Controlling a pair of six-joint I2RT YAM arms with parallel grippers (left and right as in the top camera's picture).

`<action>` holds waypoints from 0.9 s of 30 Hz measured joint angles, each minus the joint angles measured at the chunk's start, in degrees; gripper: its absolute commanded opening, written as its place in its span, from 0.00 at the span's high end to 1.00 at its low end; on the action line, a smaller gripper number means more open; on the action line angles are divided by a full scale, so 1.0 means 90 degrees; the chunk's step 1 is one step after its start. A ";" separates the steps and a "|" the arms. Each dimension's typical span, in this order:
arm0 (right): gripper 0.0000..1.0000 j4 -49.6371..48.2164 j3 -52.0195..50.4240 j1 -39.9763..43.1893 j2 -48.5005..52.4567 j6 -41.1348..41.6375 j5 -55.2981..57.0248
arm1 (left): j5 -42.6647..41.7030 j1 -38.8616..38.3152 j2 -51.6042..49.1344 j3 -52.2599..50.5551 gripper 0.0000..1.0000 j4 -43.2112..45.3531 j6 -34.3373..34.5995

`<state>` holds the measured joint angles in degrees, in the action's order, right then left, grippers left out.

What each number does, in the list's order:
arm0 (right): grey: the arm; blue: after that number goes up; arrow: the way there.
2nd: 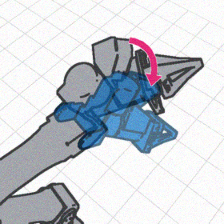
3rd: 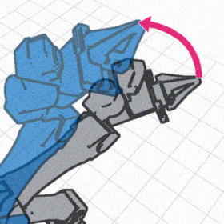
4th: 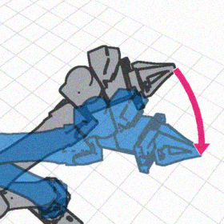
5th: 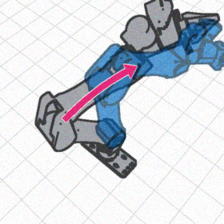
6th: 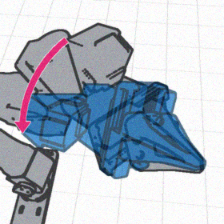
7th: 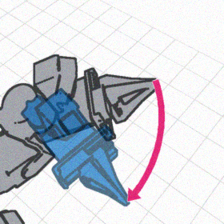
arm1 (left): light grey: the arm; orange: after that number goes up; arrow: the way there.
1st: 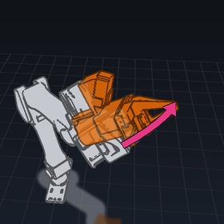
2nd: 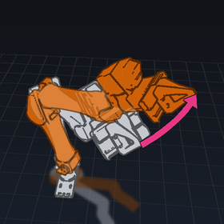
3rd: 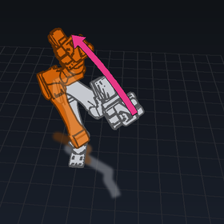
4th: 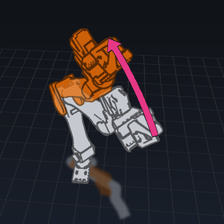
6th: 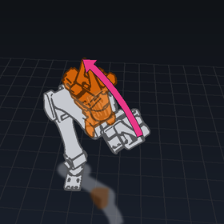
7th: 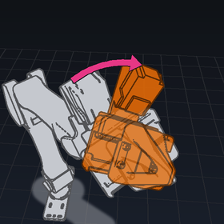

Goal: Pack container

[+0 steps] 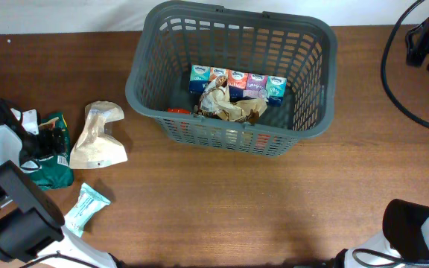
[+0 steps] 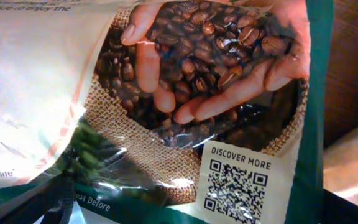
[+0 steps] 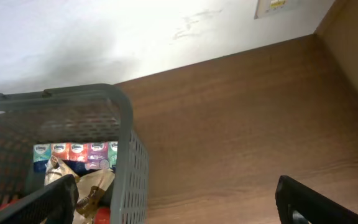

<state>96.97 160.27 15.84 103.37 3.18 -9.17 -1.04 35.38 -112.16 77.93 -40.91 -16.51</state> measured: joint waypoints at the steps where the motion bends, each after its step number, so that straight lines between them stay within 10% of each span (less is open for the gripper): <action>1: 0.01 -0.0002 0.0000 0.0000 0.0000 -0.0002 0.0000 | 0.0022 0.0000 -0.0044 0.0034 0.01 0.0017 -0.0002; 27: 0.01 -0.0002 0.0000 0.0000 -0.0002 0.0005 0.0000 | 0.0340 -0.0053 -0.0299 0.0087 0.01 0.0121 -0.0007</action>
<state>96.95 160.27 15.84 103.35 3.22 -9.17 2.02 34.89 -114.85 78.72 -39.81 -16.58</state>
